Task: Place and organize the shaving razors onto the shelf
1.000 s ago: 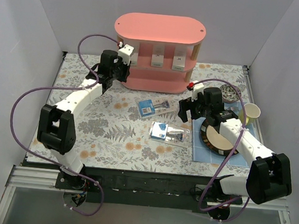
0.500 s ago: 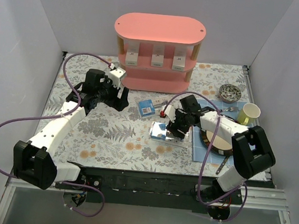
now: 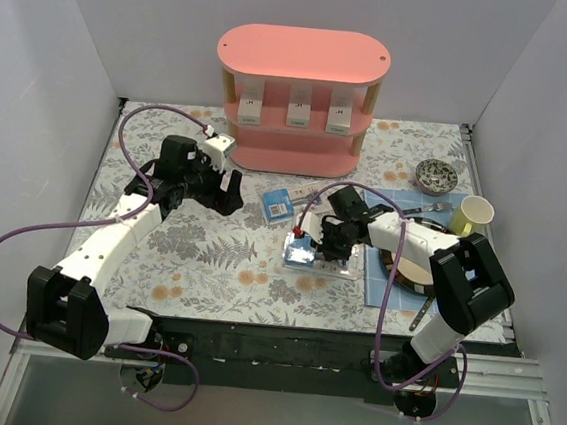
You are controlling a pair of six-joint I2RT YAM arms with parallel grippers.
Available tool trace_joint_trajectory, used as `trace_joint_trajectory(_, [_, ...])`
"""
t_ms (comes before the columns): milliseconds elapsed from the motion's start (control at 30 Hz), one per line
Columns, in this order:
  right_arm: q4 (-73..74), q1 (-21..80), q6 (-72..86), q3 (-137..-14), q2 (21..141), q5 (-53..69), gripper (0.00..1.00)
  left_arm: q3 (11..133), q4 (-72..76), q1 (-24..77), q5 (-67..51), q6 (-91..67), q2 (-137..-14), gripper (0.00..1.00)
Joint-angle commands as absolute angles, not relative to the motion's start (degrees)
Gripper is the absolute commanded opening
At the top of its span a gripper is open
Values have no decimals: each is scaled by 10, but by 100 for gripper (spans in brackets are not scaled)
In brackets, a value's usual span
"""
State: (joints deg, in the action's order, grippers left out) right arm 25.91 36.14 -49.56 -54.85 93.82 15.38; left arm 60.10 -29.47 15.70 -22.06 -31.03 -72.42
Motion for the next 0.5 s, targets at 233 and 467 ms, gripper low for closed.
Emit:
trace_joint_trajectory(233, [220, 364, -82, -636, 924, 131, 1, 526, -217, 141, -273, -472, -711, 86])
trace_joint_trajectory(467, [190, 337, 84, -659, 915, -25, 1, 558, -218, 141, -285, -463, -754, 86])
